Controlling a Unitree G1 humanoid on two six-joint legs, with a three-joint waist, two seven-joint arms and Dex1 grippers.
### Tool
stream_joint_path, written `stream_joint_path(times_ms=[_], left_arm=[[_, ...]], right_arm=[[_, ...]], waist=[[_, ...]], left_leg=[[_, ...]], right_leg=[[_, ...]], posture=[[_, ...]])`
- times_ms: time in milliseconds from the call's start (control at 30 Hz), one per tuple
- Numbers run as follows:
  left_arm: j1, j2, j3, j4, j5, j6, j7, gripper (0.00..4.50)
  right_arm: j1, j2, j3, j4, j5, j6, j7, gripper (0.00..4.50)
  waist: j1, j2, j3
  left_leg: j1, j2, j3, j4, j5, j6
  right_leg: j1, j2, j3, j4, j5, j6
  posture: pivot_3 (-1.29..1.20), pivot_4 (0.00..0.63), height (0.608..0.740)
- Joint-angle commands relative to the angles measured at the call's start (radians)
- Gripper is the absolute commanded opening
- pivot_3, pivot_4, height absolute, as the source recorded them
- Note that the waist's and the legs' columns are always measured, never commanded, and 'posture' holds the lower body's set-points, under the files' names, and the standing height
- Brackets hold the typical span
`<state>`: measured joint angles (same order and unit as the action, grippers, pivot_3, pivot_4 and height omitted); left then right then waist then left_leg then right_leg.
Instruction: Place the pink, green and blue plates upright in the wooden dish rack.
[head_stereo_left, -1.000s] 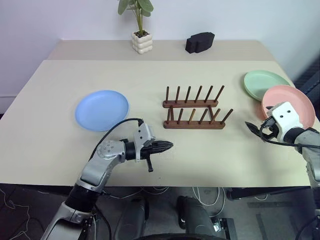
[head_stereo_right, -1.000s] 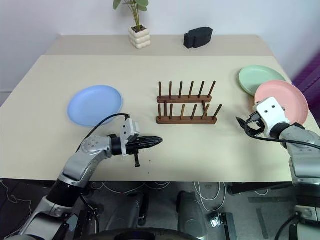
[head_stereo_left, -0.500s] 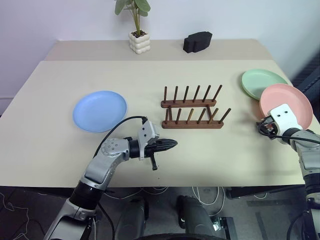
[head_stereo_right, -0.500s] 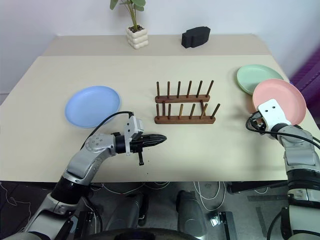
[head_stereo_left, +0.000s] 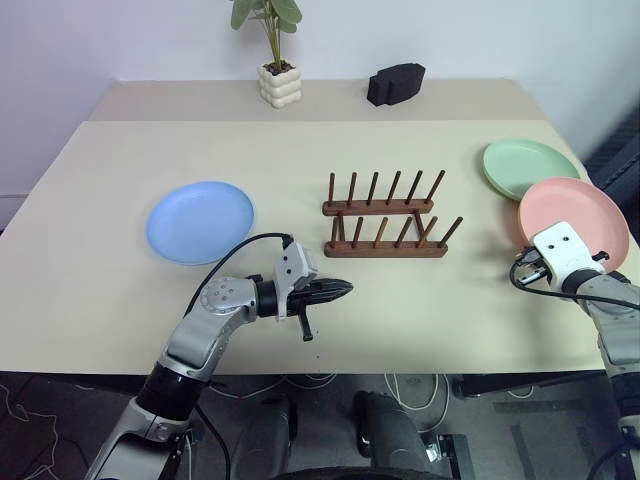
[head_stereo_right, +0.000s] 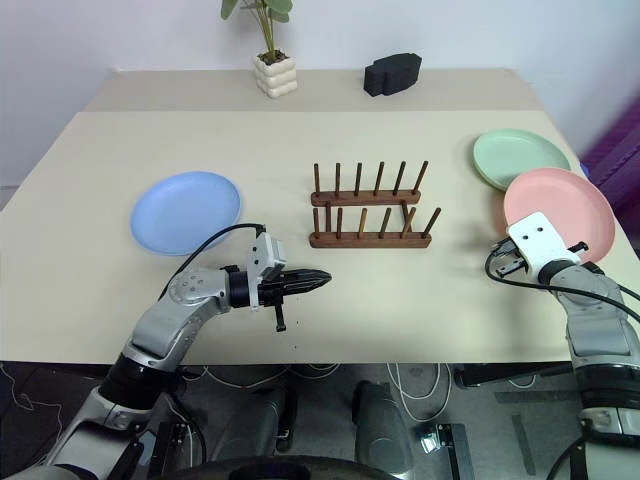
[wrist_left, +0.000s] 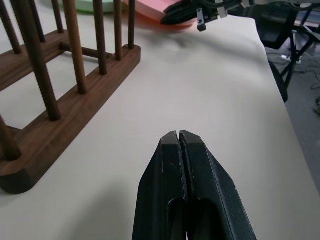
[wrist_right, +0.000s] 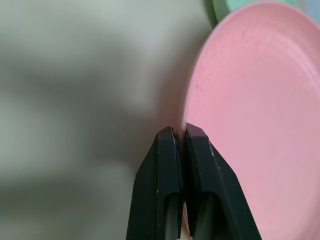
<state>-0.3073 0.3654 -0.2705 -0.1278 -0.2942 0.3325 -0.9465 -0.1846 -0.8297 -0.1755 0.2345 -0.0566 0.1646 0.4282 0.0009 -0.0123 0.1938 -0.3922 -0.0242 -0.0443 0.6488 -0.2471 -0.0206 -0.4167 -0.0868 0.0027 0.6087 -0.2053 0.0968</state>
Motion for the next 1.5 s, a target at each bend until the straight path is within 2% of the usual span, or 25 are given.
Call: stream_joint_path(times_ms=[33,167,267,367,667,867,1233,1500], left_arm=[[-0.011,-0.001,0.002,-0.019,-0.010,-0.018,-0.010,0.00],[-0.018,-0.006,-0.001,-0.004,-0.002,-0.028,-0.014,0.00],[-0.020,-0.009,-0.004,0.004,0.003,-0.034,-0.013,0.00],[-0.019,-0.013,-0.007,0.007,0.006,-0.038,-0.008,0.00],[-0.001,-0.012,-0.001,-0.002,0.007,-0.044,0.006,0.00],[0.006,-0.002,0.006,-0.016,-0.002,-0.041,0.008,0.00],[0.005,-0.023,0.108,-0.064,-0.098,-0.057,0.023,0.00],[0.003,-0.018,0.100,-0.064,-0.095,-0.061,0.022,0.00]], right_arm=[[-0.069,-0.058,-0.078,-0.087,-0.008,-0.087,-0.036,0.04],[-0.194,-0.042,-0.109,-0.205,0.134,-0.140,0.057,0.04],[-0.263,0.012,-0.133,-0.343,0.364,-0.032,0.166,0.04],[-0.307,0.052,-0.158,-0.482,0.638,0.157,0.227,0.04],[-0.354,0.165,-0.256,-0.566,1.272,0.478,0.188,0.04],[-0.326,0.169,-0.272,-0.494,1.341,0.540,0.156,0.04],[-0.287,0.151,-0.298,-0.402,1.344,0.590,0.190,0.04],[-0.281,0.144,-0.329,-0.379,1.360,0.609,0.194,0.04]], waist=[[-0.002,0.000,0.000],[-0.016,0.001,0.001],[-0.014,0.000,0.001],[-0.009,0.000,0.001],[0.000,0.000,0.001],[0.007,0.000,0.001],[0.011,0.001,0.001],[0.010,0.001,0.001]], left_leg=[[0.000,0.000,0.000,0.000,0.000,0.000],[0.000,0.000,0.000,0.000,0.000,0.000],[0.000,0.002,-0.001,-0.001,0.000,0.001],[-0.001,0.003,-0.004,-0.001,0.000,0.001],[-0.003,0.004,-0.008,0.000,-0.001,0.001],[-0.004,0.004,-0.008,-0.001,-0.001,0.001],[-0.015,0.003,-0.005,0.000,-0.001,0.001],[-0.015,0.003,-0.004,0.000,-0.001,0.001]], right_leg=[[0.000,0.000,0.000,0.000,0.000,0.000],[-0.001,0.000,0.000,0.000,0.000,0.001],[-0.001,0.004,0.000,0.000,0.000,0.001],[-0.001,0.004,-0.001,0.000,0.000,0.000],[-0.001,0.001,-0.001,-0.002,0.000,-0.001],[-0.001,0.001,-0.002,-0.004,0.001,-0.001],[-0.010,0.002,-0.003,-0.007,0.002,-0.001],[-0.010,0.003,-0.003,-0.007,0.002,-0.001]], posture=[[0.00,0.150,0.736],[0.00,0.150,0.736],[0.00,0.150,0.736],[0.00,0.150,0.736],[0.00,0.150,0.736],[0.00,0.150,0.736],[0.00,0.150,0.736],[0.00,0.150,0.736]])
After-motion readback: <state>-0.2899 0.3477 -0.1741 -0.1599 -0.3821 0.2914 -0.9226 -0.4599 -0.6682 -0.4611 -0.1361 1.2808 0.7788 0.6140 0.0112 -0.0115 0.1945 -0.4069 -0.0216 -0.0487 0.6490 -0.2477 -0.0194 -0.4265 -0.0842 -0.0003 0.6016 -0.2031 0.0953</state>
